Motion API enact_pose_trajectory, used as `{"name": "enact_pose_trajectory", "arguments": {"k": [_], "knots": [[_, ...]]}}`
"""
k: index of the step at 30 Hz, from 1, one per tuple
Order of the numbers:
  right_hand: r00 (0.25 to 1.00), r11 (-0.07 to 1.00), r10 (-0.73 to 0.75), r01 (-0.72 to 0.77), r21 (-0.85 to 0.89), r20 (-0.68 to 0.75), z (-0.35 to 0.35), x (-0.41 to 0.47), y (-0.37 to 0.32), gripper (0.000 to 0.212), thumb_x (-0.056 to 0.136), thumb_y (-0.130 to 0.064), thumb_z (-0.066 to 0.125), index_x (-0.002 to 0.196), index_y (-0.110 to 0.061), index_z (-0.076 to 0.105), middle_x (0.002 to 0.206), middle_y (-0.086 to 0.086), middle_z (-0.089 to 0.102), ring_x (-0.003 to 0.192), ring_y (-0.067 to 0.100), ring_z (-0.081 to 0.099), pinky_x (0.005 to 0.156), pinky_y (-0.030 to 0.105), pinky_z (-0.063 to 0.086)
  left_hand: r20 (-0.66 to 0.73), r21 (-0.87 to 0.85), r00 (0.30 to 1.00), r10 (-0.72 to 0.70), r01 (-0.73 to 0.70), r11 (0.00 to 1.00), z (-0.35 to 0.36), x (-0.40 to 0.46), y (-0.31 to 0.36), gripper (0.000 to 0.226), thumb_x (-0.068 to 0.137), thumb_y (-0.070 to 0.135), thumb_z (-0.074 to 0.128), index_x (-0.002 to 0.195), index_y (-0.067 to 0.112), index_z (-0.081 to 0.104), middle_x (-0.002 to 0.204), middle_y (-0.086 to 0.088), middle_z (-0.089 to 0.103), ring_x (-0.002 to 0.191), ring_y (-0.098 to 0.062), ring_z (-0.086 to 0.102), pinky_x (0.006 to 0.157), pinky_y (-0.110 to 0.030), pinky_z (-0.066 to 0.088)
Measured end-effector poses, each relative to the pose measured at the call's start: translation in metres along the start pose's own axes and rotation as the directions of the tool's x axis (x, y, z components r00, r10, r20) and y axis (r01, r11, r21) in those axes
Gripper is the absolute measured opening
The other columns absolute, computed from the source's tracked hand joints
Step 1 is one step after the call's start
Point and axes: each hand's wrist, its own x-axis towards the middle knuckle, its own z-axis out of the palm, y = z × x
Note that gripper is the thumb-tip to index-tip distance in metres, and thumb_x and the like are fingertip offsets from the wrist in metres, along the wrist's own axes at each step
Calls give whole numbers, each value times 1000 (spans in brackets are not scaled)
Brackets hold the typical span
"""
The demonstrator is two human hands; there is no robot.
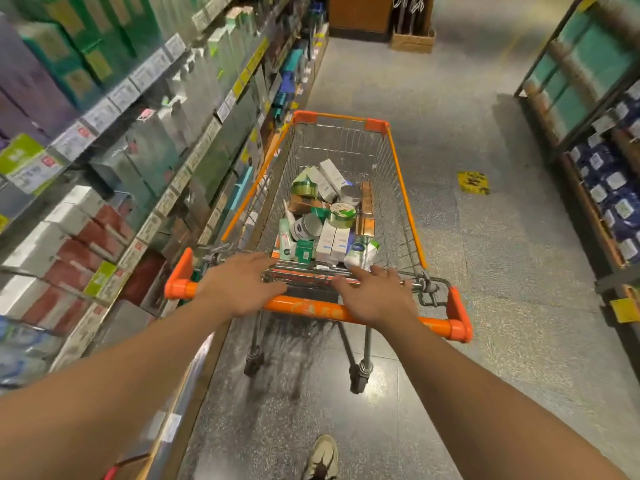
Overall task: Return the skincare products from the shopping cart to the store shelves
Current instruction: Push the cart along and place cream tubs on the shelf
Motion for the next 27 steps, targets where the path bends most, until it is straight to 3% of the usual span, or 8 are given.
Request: {"name": "enact_pose_trajectory", "arguments": {"k": [12,19,27], "knots": [[999,1000,13,-12,-24,36,-17,36,3,80,88,-86,19,160,-52,13,172,5,15,158,36,6,123,66,1,5,5,1000,-21,21,1000,-15,29,8,78,89,78,39,158,42,29,169,9,22,155,-21,21,116,-53,32],[994,999,37,-34,-34,100,-20,39,1,79,88,-87,16,159,-54,1,174,4,4,159,35,-4,123,65,-6,66,-26,998,8,-6,1000,-16,37,5,81,89,75,39,160,37,26,170,3,19,156,-24,14,120,-53,26],[988,996,83,-78,-50,127,-26,35,-5,74,95,-81,20,161,-51,4,174,2,2,159,31,-7,125,61,-7,150,-58,988,40,-32,998,-19,40,3,83,92,74,36,161,32,19,169,-1,14,155,-29,8,118,-57,30]]}}
